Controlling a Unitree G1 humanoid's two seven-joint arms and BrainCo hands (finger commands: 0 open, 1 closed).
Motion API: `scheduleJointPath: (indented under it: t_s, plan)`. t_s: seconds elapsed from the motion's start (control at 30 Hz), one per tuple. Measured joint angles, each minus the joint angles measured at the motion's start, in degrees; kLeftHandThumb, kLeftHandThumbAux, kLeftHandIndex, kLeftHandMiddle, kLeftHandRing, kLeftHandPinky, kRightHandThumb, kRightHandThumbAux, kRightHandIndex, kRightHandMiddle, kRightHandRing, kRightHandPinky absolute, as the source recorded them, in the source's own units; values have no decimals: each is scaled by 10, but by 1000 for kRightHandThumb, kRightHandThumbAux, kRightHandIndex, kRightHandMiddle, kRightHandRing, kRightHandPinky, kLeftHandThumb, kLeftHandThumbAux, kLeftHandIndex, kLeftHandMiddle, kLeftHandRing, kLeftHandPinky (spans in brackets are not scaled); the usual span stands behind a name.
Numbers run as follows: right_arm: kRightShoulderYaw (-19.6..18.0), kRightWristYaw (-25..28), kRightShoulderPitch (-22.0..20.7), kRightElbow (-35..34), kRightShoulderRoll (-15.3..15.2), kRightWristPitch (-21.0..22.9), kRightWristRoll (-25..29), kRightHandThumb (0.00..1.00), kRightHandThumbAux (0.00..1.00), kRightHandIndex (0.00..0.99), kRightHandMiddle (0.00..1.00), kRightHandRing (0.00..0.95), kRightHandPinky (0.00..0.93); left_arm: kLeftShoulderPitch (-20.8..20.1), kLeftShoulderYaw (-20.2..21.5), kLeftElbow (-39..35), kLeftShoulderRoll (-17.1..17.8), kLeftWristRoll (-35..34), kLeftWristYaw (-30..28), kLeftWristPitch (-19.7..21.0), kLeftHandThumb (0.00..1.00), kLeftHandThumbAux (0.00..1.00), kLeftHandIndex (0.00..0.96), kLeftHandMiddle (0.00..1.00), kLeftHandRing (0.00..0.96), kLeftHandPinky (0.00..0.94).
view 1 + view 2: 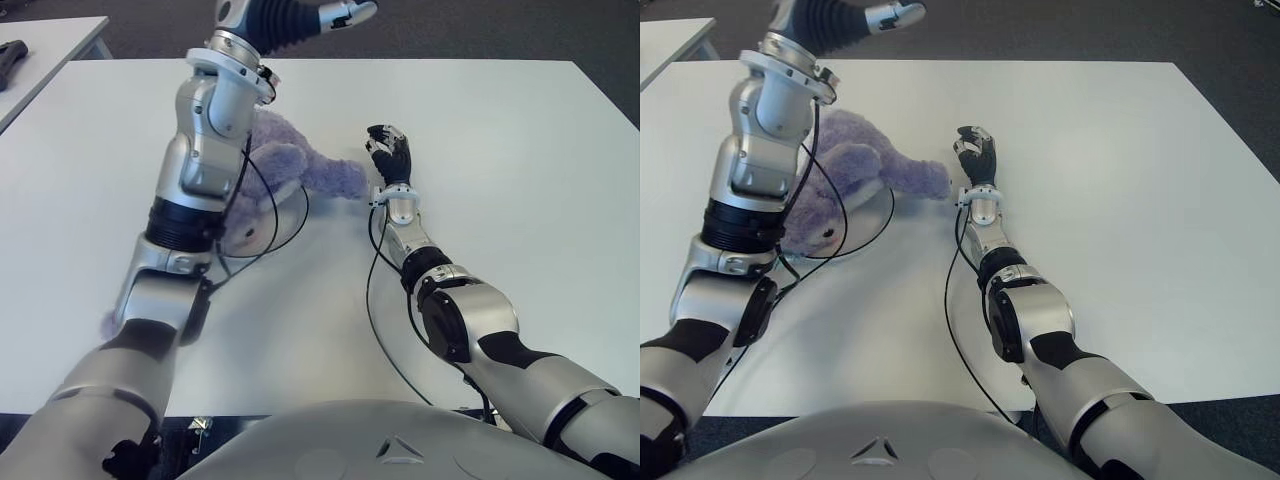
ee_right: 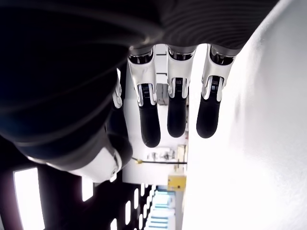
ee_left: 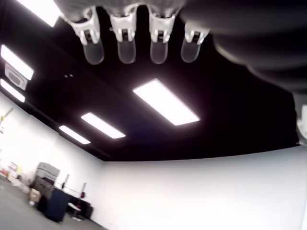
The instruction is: Put the doll into the plate.
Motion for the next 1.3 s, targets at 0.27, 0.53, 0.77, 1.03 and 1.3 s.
scheduleJointPath:
  t_s: [0.27,0.53,0.77,1.03,1.3]
  plan:
    - [-3,3,0,0,0,0,0,675,744,405,349,337,288,-23,1,12,25,0,-10,6,0,300,0,0,0,0]
    - [-3,6,0,0,0,0,0,678,743,408,355,339,284,-49,5,19,44,-3,-22,16,0,282,0,0,0,0]
    - [-3,6,0,0,0,0,0,678,744,408,354,335,278,-63,30,11,60,-34,-62,47,0,241,0,0,0,0]
    - [-4,6,0,0,0,0,0,676,745,406,353,335,282,-67,58,11,87,-62,-87,65,0,261,0,0,0,0]
    - [-4,6,0,0,0,0,0,677,743,408,361,344,289,-67,78,12,109,-91,-94,60,0,325,0,0,0,0]
